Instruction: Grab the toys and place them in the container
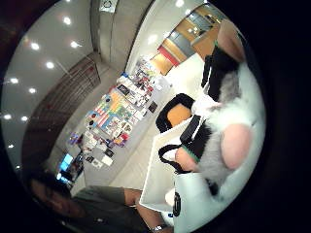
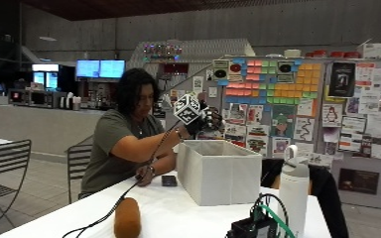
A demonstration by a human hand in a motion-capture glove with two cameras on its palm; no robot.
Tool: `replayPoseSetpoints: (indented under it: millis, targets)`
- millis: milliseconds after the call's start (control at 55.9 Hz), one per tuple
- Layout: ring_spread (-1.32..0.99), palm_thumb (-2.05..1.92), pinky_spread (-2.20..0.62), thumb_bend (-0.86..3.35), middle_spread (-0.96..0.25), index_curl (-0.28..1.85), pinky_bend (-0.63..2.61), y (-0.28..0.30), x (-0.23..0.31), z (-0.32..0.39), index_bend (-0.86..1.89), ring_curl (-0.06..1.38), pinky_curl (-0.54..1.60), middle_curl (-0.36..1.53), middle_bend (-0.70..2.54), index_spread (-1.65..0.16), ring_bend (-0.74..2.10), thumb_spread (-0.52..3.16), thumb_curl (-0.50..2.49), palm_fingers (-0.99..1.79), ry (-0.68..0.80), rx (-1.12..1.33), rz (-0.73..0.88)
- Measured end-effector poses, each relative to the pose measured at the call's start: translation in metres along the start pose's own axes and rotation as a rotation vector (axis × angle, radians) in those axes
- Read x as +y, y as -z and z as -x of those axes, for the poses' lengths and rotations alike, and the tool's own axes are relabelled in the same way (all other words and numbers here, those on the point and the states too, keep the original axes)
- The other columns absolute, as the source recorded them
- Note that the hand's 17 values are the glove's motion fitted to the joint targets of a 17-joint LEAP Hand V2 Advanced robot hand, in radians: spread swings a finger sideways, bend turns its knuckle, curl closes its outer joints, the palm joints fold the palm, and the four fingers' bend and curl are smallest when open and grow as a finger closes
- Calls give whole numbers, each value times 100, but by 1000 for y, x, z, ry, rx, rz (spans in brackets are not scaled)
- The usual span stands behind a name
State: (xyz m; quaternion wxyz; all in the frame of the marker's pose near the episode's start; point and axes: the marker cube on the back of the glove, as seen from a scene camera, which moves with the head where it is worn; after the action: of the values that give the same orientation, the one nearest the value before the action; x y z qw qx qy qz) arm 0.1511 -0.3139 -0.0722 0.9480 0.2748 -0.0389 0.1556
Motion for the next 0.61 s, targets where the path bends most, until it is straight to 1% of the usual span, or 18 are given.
replayPoseSetpoints:
  millis: [36,72,89,107,125,143,161,197,232,286,358,375,429,501,554,608]
  targets:
    - [-41,66,-39,0,-46,92,119,-7,0,0,17,56,55,70,58,-54,113,80,90,92,-13,-25,59]
    - [-40,64,-39,-1,-44,93,116,-13,1,0,16,55,54,68,52,-54,111,84,89,77,-29,-53,129]
    - [-40,63,-39,-2,-44,94,116,-15,1,-1,16,56,54,69,52,-54,111,85,89,76,-36,-63,157]
    - [-39,57,-34,-4,-41,93,106,-17,1,-3,16,54,51,67,46,-53,104,94,85,48,-42,-70,176]
    - [-37,53,-31,-5,-39,95,106,-18,2,-4,20,55,54,67,45,-52,102,97,84,39,-46,-72,186]
    - [-34,41,-26,-11,-36,96,104,-18,2,-6,26,53,54,65,39,-52,92,102,79,22,-49,-70,188]
    - [-31,33,-22,-12,-33,95,101,-18,3,-8,29,53,54,65,37,-52,85,105,75,10,-51,-64,185]
    - [-26,16,-16,-16,-30,93,97,-15,5,-11,29,49,52,64,39,-53,72,107,68,-4,-56,-43,169]
    - [-24,3,-11,-16,-27,89,89,-10,7,-15,28,43,46,62,40,-54,60,106,63,-10,-62,-13,153]
    - [-20,-5,-6,-11,-23,84,85,3,13,-24,26,36,41,60,38,-54,50,106,58,-6,-80,48,131]
    - [-18,-8,-2,-8,-20,80,80,30,24,-44,27,33,37,58,36,-53,49,107,53,4,-145,151,87]
    - [-18,-8,-2,-8,-20,80,80,38,28,-51,27,33,37,57,36,-53,51,108,52,10,-168,176,73]
    - [-18,-9,-1,-7,-19,77,78,63,39,-74,26,31,34,55,33,-53,54,111,48,18,-242,237,31]
    - [-19,-7,-1,-6,-18,75,78,94,59,-109,24,34,34,54,32,-51,62,116,44,30,-358,304,-17]
    - [-20,-4,-1,-3,-18,74,77,117,84,-139,24,35,34,54,32,-50,66,122,41,35,-504,379,-32]
    - [-21,-3,-3,-2,-18,73,76,139,107,-177,22,36,33,54,33,-49,69,127,39,39,-752,466,-67]
